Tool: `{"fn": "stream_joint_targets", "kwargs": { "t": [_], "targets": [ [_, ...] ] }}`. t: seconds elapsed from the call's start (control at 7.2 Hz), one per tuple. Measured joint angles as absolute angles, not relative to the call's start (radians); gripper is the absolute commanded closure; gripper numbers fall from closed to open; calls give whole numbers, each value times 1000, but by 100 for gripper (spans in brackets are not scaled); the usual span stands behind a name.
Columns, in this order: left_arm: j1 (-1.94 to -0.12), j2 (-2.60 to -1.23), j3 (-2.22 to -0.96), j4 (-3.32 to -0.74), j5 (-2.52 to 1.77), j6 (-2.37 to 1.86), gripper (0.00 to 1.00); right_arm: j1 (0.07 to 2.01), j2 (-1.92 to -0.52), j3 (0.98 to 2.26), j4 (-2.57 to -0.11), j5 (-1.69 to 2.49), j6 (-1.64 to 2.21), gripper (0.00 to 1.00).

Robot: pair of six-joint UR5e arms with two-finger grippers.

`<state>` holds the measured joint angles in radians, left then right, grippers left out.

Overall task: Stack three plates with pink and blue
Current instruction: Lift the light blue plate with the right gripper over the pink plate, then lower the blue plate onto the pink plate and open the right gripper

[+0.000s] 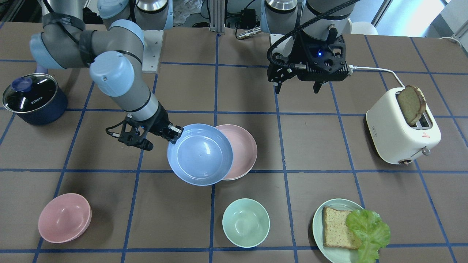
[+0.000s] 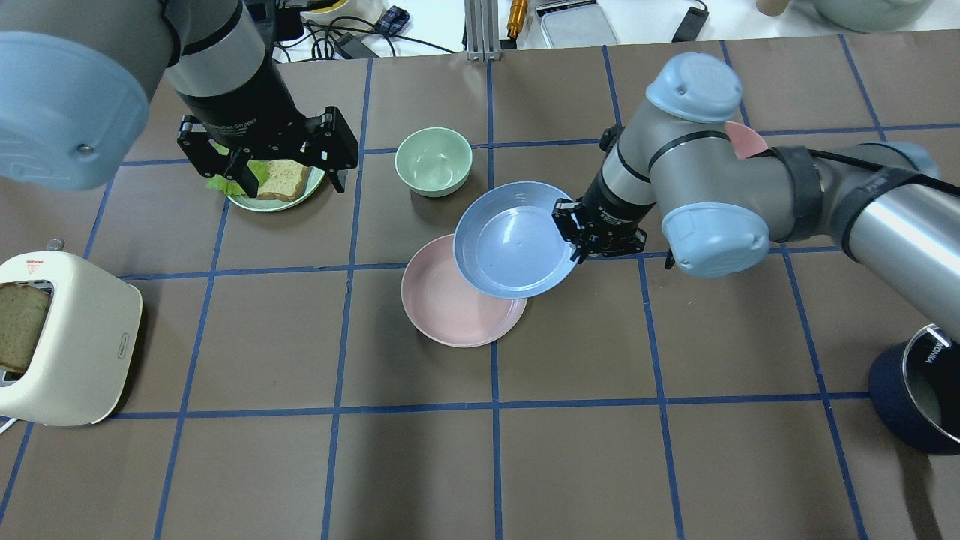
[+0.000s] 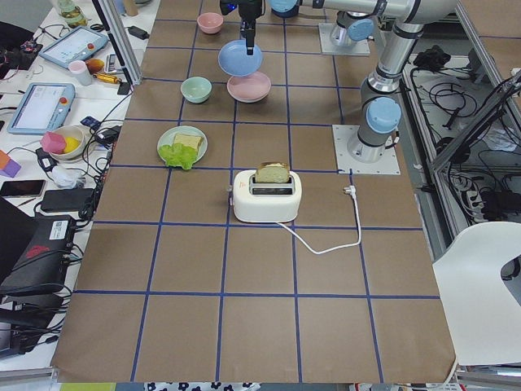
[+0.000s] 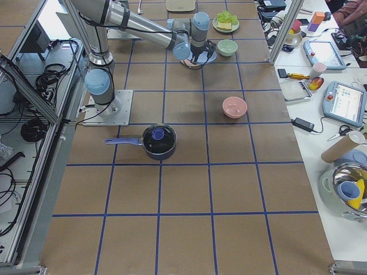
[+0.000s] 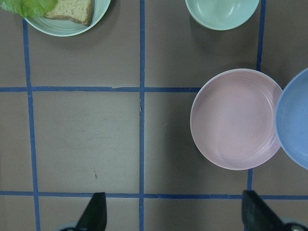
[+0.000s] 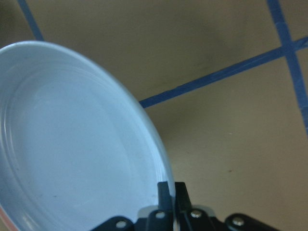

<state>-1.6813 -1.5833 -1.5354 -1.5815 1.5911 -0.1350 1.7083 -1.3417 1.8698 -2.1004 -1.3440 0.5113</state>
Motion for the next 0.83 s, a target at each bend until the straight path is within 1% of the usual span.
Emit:
{"fn": "stream_joint_targets", "kwargs": {
  "t": [0.28, 0.83],
  "targets": [
    [-1681, -1583, -1535, -1582, 1591, -135, 0, 1787, -1290, 1846, -2142, -1360, 563, 100],
    [-1681, -1583, -1535, -1582, 1592, -135, 0, 1805, -1286, 1875, -2147, -1359, 560, 100]
  ]
}}
